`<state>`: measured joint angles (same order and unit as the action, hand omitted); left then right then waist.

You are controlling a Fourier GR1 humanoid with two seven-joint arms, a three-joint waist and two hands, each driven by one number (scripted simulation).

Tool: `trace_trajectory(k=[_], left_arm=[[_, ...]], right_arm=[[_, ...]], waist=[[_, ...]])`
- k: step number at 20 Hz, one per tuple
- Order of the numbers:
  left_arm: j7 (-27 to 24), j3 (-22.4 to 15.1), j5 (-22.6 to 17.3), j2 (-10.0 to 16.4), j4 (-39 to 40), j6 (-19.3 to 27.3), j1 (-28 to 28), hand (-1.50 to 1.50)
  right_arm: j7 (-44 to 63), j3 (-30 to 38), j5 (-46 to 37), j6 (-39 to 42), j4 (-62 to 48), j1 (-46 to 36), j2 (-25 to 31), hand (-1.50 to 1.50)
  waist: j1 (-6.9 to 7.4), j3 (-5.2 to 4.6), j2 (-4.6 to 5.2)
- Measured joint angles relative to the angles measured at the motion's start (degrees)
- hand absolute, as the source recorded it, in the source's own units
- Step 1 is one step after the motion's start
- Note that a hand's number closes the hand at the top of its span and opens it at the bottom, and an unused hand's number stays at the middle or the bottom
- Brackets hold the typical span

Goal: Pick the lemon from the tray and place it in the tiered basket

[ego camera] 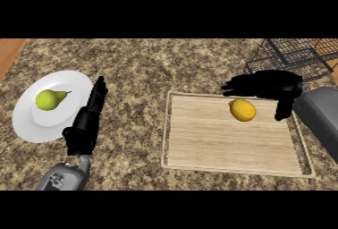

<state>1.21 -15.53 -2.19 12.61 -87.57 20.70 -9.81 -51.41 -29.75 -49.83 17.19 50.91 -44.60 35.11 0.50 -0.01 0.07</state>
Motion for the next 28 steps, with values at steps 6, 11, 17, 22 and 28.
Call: trace_trajectory(k=[6, 11, 17, 22, 28], left_arm=[[0.82, 1.26, 0.74, -0.69, 0.22, -0.92, -1.01, 0.00], [0.66, 1.75, 1.76, -1.59, 0.19, -1.12, -0.60, 0.00], [0.68, 2.23, 2.67, -2.21, -1.06, -2.00, 0.96, 0.00], [2.73, 2.60, 3.51, -2.60, -2.00, -2.35, 0.41, 0.00], [2.06, 4.27, 3.11, -1.95, -1.91, -2.85, 1.51, 0.00]], right_arm=[[-0.92, 0.38, -1.37, -1.19, -3.92, -0.63, -2.36, -1.50], [-1.36, 0.71, -2.16, -1.83, -6.16, -0.11, -4.43, -1.50], [-1.86, 3.08, -1.97, -3.35, -6.74, 2.01, -6.19, 1.50], [-3.67, 4.81, -3.27, -9.29, -6.59, 3.12, -8.32, 1.50], [10.24, 7.15, -7.01, -11.46, -7.16, 5.32, -7.69, 1.50]], waist=[[0.06, 0.01, 0.04], [-0.01, 0.01, 0.02], [-0.11, 0.01, -0.03], [-0.10, -0.14, -0.16], [-1.57, -0.44, -1.14]])
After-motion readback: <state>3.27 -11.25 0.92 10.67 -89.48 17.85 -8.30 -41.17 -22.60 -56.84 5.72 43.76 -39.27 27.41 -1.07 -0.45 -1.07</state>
